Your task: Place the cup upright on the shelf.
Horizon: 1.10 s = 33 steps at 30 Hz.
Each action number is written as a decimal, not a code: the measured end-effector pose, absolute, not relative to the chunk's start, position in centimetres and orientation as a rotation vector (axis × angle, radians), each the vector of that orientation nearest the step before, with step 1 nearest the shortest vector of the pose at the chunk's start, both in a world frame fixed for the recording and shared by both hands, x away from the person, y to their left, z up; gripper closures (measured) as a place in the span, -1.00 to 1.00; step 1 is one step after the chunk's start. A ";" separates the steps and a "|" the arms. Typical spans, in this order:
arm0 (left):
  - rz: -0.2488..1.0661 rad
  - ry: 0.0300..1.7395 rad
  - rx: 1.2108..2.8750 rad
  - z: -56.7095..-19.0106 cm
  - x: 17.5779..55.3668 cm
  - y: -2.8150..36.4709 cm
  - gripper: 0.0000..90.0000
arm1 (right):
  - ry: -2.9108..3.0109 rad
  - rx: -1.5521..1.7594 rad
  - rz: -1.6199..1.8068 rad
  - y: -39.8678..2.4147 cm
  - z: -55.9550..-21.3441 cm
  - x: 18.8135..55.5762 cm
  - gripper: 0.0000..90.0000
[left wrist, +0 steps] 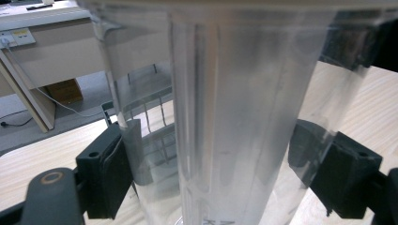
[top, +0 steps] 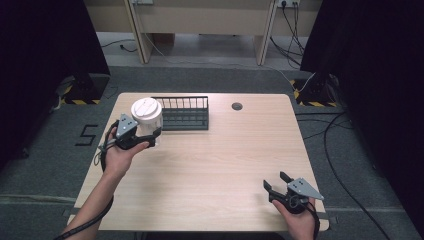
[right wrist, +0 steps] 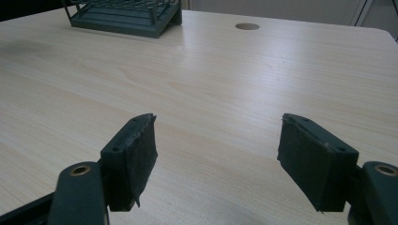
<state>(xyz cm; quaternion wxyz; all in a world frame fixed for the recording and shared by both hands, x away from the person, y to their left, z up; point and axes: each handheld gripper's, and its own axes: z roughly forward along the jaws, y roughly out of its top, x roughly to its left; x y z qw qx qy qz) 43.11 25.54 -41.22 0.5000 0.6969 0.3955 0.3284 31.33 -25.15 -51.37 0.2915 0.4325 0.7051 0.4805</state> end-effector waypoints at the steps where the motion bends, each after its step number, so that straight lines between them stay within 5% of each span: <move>1: 0.795 0.956 1.687 -41.2 43.2 25.5 -0.62 | 1.881 1.157 1.284 -25.1 -51.4 31.3 -0.36; 33: 0.808 0.946 1.661 -38.7 47.9 23.4 -0.62 | 1.881 1.158 1.286 -25.2 -51.4 31.4 -0.36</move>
